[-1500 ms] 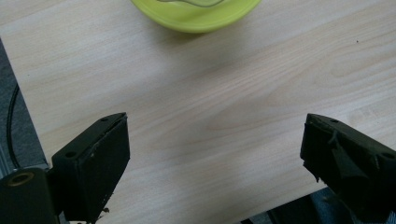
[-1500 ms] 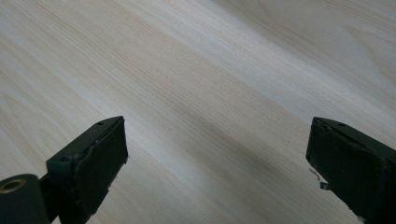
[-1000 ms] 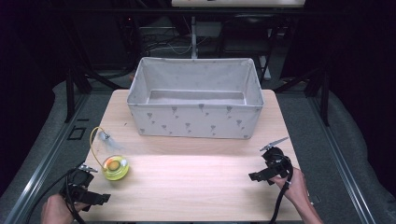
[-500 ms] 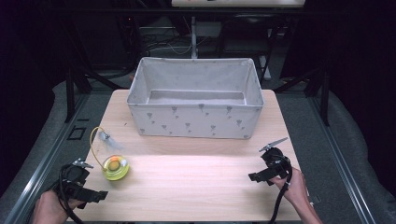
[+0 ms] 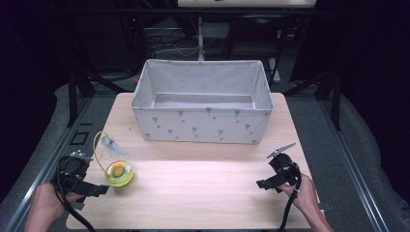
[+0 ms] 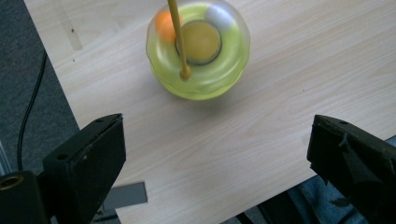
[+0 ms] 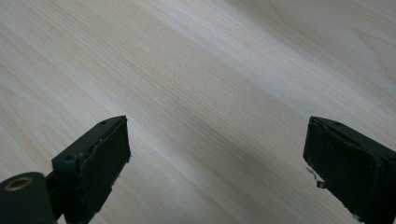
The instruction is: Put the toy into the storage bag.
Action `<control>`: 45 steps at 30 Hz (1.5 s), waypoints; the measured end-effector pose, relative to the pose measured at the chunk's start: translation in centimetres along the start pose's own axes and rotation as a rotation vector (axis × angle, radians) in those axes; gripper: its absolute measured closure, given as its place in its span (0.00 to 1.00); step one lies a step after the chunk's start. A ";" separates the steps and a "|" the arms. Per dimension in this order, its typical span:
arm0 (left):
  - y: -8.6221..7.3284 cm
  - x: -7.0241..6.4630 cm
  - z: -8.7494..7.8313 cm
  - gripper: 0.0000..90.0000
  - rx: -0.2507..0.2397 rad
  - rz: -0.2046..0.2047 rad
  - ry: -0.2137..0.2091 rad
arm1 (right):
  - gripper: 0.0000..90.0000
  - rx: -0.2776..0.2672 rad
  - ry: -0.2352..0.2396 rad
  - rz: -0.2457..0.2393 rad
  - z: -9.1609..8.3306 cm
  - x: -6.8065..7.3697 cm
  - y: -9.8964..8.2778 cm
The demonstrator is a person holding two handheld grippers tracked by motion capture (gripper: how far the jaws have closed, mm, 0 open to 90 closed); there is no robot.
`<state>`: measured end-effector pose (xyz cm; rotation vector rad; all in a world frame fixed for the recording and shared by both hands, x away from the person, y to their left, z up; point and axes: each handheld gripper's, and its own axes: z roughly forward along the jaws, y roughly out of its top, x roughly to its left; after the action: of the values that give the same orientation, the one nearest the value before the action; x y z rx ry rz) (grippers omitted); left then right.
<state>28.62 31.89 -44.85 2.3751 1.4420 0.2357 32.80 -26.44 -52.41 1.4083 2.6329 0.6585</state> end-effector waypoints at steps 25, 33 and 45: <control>4.8 0.7 -2.2 0.06 0.015 0.085 0.005 | 0.09 -0.021 -0.002 -0.006 -0.2 0.0 0.0; 6.2 1.0 -3.1 0.07 0.032 0.111 0.014 | 0.09 -0.012 -0.006 -0.012 -0.2 0.0 0.0; 7.5 1.6 -3.6 0.21 0.064 0.123 0.011 | 0.09 -0.014 -0.001 -0.006 -0.1 0.1 0.0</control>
<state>34.40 30.86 -38.73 2.5208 1.3285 0.2371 32.73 -26.43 -52.32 1.3959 2.6253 0.6741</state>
